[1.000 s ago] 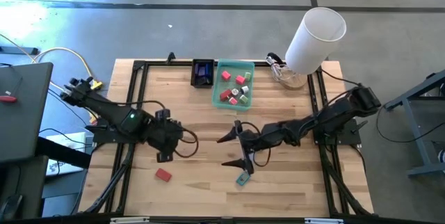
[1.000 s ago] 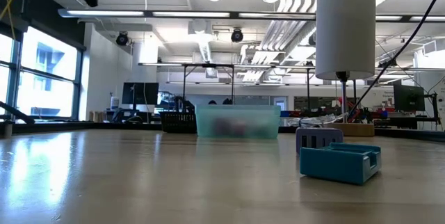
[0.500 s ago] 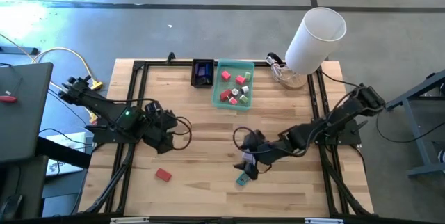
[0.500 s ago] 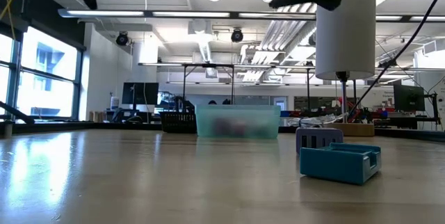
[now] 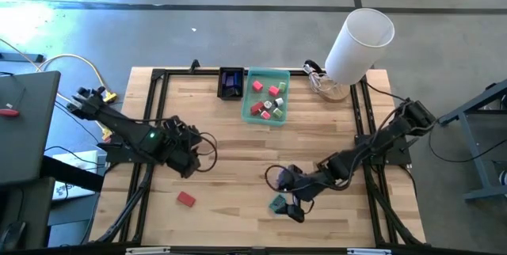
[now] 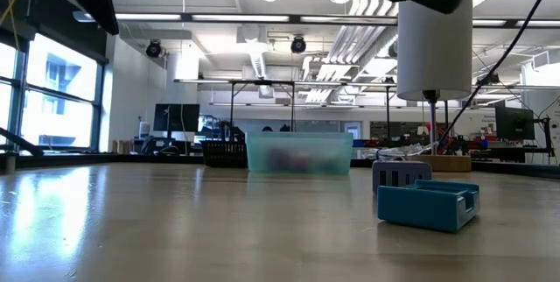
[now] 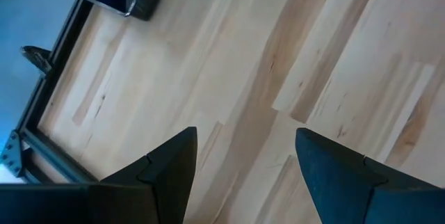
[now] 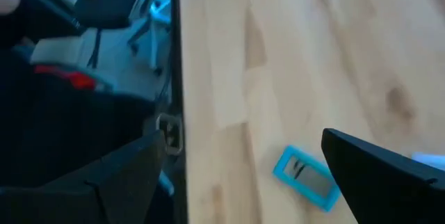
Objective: Pick & Place Office items
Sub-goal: Put the light purple charger adapter into the green bin
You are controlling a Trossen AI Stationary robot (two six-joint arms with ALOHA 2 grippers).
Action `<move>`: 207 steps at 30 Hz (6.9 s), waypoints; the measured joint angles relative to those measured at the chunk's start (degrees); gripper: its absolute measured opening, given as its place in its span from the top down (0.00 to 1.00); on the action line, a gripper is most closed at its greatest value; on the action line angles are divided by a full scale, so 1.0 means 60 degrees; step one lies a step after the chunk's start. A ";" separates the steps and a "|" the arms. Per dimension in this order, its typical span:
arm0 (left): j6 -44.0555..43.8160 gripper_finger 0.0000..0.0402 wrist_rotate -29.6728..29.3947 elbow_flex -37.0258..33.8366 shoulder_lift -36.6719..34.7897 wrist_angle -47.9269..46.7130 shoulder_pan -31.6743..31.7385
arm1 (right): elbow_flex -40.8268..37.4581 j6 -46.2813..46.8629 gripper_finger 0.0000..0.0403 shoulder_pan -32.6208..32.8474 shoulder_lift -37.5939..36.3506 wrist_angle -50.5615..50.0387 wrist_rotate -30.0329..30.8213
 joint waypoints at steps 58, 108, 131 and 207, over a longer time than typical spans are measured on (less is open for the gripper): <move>-0.1435 0.42 -0.0031 -0.0266 0.0004 0.0311 -0.2587 | 0.5430 -1.0308 0.07 -0.1841 0.4328 -0.7950 -0.1412; 0.1588 0.42 -0.0249 -0.0437 0.0120 0.2122 0.0000 | 0.2058 -1.1176 0.07 -0.2796 0.4280 -0.5679 -0.1041; 0.3326 0.42 0.0935 -0.0434 0.1198 0.3370 0.0246 | 0.2036 -1.3475 0.07 -0.2852 0.4313 -0.4966 -0.1232; 0.2713 0.42 0.1044 -0.0427 0.1235 0.3018 -0.0779 | 0.2036 -1.2146 0.07 -0.3000 0.4328 -0.4003 -0.1648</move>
